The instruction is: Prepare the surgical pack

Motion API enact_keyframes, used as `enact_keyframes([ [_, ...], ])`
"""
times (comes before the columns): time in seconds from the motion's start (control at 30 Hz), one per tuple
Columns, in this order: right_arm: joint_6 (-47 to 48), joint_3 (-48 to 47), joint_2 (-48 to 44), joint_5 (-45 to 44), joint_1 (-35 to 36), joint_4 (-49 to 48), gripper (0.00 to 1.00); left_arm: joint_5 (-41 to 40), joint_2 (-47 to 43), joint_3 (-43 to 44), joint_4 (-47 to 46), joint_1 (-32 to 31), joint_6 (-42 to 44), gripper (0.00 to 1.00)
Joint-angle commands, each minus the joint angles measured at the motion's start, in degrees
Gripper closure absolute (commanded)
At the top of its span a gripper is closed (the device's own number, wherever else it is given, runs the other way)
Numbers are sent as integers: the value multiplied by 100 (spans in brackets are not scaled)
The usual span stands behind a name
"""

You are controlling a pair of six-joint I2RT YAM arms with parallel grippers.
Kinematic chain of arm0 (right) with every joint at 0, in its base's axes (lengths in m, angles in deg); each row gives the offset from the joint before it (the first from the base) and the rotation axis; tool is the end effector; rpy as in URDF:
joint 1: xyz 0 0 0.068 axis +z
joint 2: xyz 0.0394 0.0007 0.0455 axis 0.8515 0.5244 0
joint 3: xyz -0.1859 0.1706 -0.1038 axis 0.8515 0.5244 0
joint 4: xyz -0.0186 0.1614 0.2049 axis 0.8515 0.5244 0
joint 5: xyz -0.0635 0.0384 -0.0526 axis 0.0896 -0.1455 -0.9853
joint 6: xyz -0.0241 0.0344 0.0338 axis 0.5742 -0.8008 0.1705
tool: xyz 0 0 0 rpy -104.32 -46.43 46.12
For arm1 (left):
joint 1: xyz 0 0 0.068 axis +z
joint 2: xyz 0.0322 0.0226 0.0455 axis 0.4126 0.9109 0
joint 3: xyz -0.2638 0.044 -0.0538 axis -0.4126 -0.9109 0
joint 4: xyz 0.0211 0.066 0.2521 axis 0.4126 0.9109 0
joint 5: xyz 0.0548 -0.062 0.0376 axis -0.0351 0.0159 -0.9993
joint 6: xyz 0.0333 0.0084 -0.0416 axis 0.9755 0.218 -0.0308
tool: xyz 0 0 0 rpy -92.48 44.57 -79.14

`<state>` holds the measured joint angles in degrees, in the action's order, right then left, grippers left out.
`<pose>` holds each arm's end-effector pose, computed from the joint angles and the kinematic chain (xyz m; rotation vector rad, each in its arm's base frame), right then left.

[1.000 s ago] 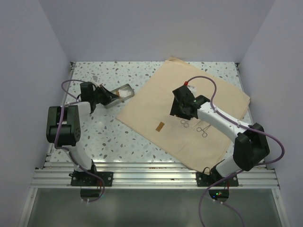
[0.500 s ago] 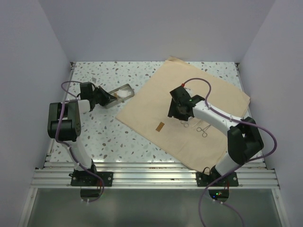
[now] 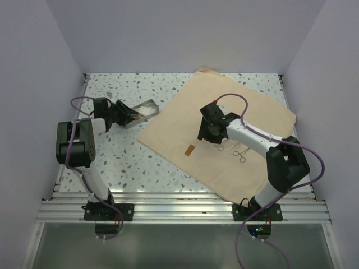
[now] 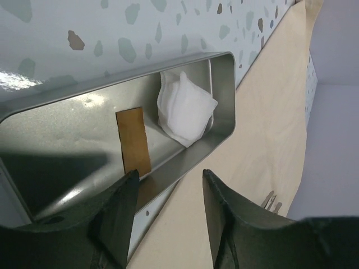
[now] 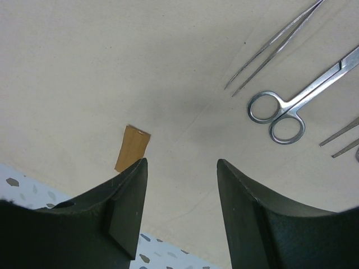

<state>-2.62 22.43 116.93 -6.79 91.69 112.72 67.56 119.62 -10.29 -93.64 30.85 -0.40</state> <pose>0.2823 0.1775 0.2209 0.3208 2.6225 0.2172 0.3810 0.0251 0.1440 -0.7641 2.1840 -0.9732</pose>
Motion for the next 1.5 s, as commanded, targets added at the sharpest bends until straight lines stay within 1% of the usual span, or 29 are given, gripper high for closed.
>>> enact_keyframes([
  [0.0, -119, -282, 44, 63, 25, -80, 44, -117, -372, -109, -219, 64, -68, 46],
  [0.03, -137, -317, 70, 90, 25, -62, 44, -152, -477, -171, -193, 64, -59, 43],
  [0.1, -198, -414, 141, 90, 69, 26, 44, -265, -907, -434, -140, 55, -42, 43],
  [0.13, -216, -466, 202, 81, 113, 35, 44, -466, -1274, -531, -114, 55, -15, 41],
  [0.2, -312, -511, 281, 107, 139, 70, 44, -827, -1593, -620, 350, 55, 256, 37],
  [0.23, -347, -520, 325, 212, 157, 53, 44, -1029, -1873, -620, 474, 64, 362, 36],
  [0.27, -383, -528, 430, 239, 175, 44, 44, -1057, -1997, -654, 658, 64, 450, 36],
  [0.4, -855, -695, 834, 143, 280, 289, 45, -829, -2709, -1049, 721, -58, 530, 37],
  [0.43, -971, -782, 913, 64, 367, 342, 46, -750, -3015, -1146, 730, -111, 539, 37],
  [0.53, -1463, -941, 1160, -270, 561, 501, 46, -636, -3499, -1646, 765, -366, 626, 37],
  [0.67, -1955, -1310, 1546, -481, 754, 702, 48, -442, -3931, -2156, 582, -604, 530, 37],
  [0.7, -2069, -1424, 1634, -603, 798, 859, 48, -425, -3984, -2236, 546, -761, 512, 37],
  [0.73, -2131, -1669, 1792, -700, 894, 957, 48, -407, -4089, -2359, 511, -823, 495, 37],
  [0.83, -2316, -1951, 2003, -885, 1036, 1221, 48, -380, -4169, -2517, 458, -1034, 477, 37],
  [0.87, -2369, -1952, 2013, -920, 1062, 1317, 48, -346, -4178, -2553, 432, -1052, 460, 37],
  [1.03, -2545, -1654, 1881, -1079, 1124, 1213, 48, -222, -4187, -2659, 387, -1061, 565, 38],
  [1.27, -2598, -1689, 2109, -1053, 1185, 1239, 48, -64, -4231, -2667, 378, -1061, 600, 37],
  [1.47, -2572, -1645, 2145, -1088, 1185, 1099, 51, -47, -4257, -2676, 405, -1061, 653, 37],
])
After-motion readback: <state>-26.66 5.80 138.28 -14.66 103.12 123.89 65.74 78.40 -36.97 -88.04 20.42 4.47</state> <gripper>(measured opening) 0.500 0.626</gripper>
